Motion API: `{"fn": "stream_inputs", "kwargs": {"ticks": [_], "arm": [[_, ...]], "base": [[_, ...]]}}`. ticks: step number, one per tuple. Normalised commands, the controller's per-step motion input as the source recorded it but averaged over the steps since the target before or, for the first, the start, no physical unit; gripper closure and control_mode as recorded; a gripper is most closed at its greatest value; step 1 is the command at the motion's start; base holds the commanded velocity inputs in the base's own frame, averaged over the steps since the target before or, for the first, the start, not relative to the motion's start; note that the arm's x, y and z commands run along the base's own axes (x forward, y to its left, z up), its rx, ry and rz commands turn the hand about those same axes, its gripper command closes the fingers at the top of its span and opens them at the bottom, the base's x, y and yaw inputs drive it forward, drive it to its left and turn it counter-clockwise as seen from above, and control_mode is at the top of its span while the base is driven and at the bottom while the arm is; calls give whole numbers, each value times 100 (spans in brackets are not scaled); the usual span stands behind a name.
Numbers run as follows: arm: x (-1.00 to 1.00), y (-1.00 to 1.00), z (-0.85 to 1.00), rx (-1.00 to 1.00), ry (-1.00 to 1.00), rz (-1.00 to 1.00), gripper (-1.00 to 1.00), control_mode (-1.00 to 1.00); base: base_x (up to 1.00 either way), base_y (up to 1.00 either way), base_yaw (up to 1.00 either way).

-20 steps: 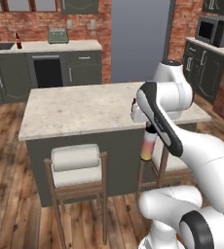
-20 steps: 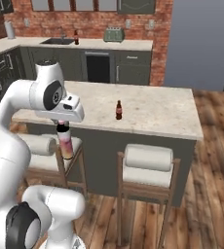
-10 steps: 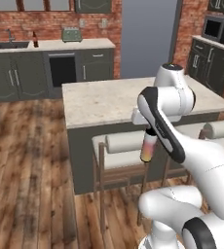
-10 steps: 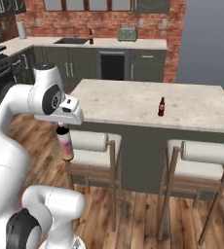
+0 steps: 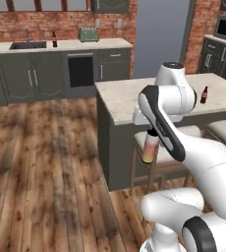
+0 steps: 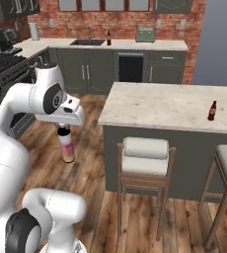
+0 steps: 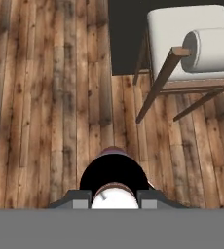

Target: Place the large bottle from the dining counter next to the other large bottle outside the sink, and place the small bottle from the dining counter next to the other small bottle inside the sink.

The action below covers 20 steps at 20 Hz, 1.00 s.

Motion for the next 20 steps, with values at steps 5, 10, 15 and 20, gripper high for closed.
{"fn": "stream_inputs", "kwargs": {"ticks": [5,10,15,20], "arm": [[0,0,0,0,0,0,100,100],[0,0,0,0,0,0,100,100],[0,0,0,0,0,0,100,100],[0,0,0,0,0,0,100,100]], "base": [[54,100,1],[85,100,0],[100,81,-1],[100,77,-8]]}}
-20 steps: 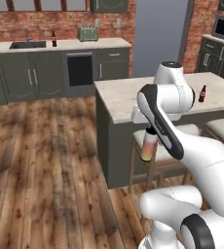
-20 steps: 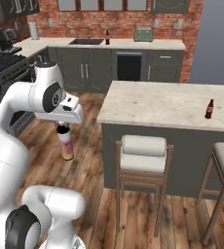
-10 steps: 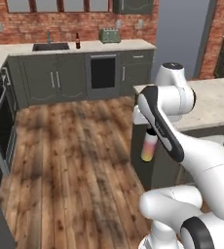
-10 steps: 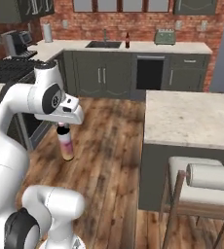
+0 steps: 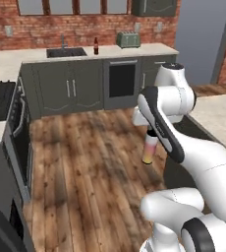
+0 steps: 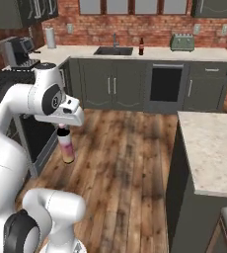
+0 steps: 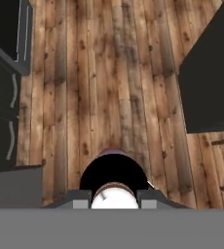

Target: Place the large bottle from the dining counter next to the other large bottle outside the sink, and place the small bottle from the dining counter next to the other small bottle inside the sink.

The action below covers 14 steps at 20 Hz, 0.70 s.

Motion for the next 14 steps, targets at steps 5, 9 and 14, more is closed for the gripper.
{"fn": "stream_inputs", "kwargs": {"ticks": [5,9,14], "arm": [[0,0,0,0,0,0,100,100],[0,0,0,0,0,0,100,100],[0,0,0,0,0,0,100,100]], "base": [[100,53,-10],[100,7,-11],[100,0,-6]]}}
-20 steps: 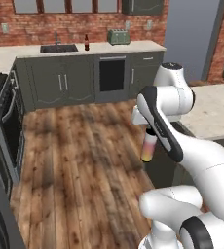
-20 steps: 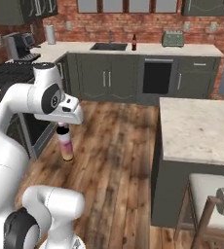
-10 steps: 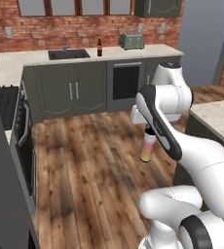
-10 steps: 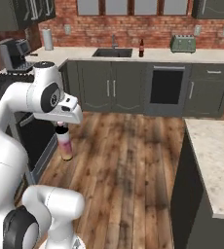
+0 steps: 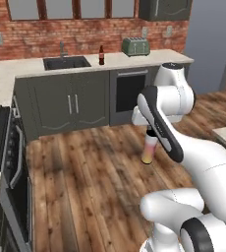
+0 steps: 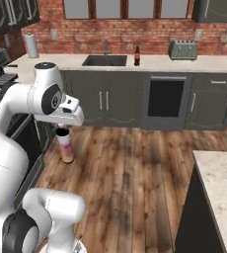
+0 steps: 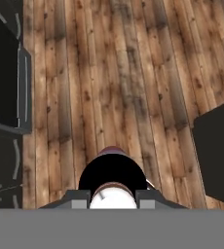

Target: Place the large bottle from the dining counter next to the other large bottle outside the sink, and place the small bottle from the dining counter next to the other small bottle inside the sink.

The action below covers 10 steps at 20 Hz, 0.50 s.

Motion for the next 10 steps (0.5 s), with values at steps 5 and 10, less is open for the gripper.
{"fn": "stream_inputs", "kwargs": {"ticks": [5,10], "arm": [[0,0,0,0,0,0,100,100],[0,0,0,0,0,0,100,100]], "base": [[100,0,0],[100,0,0]]}}
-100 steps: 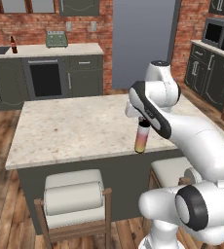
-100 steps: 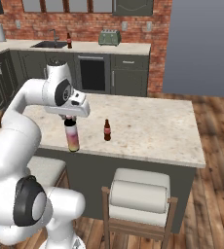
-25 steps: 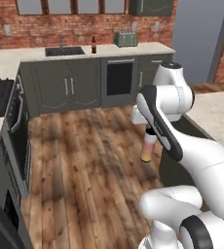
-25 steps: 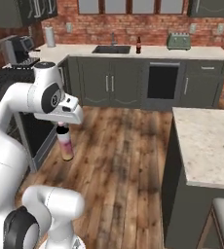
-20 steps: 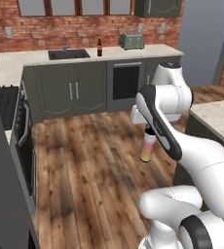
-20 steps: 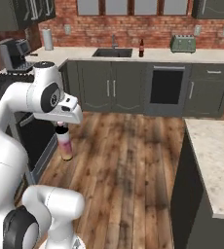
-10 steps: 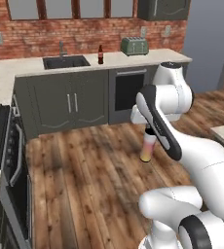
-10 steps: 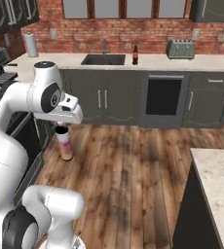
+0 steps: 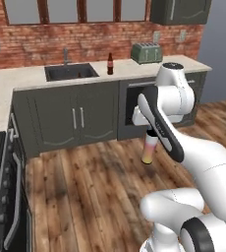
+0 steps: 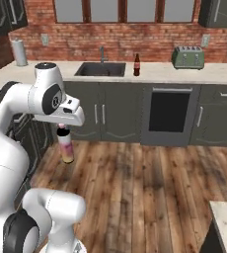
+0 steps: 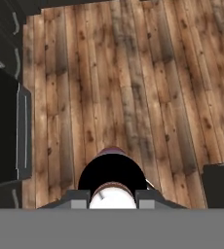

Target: Place the large bottle from the dining counter next to the other large bottle outside the sink, and place the small bottle from the dining counter next to the other small bottle inside the sink.

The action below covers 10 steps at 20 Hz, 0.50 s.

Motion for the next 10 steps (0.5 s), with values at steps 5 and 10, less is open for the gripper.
{"fn": "stream_inputs", "kwargs": {"ticks": [5,10], "arm": [[0,0,0,0,0,0,100,100],[0,0,0,0,0,0,100,100]], "base": [[100,-3,0],[100,-3,0]]}}
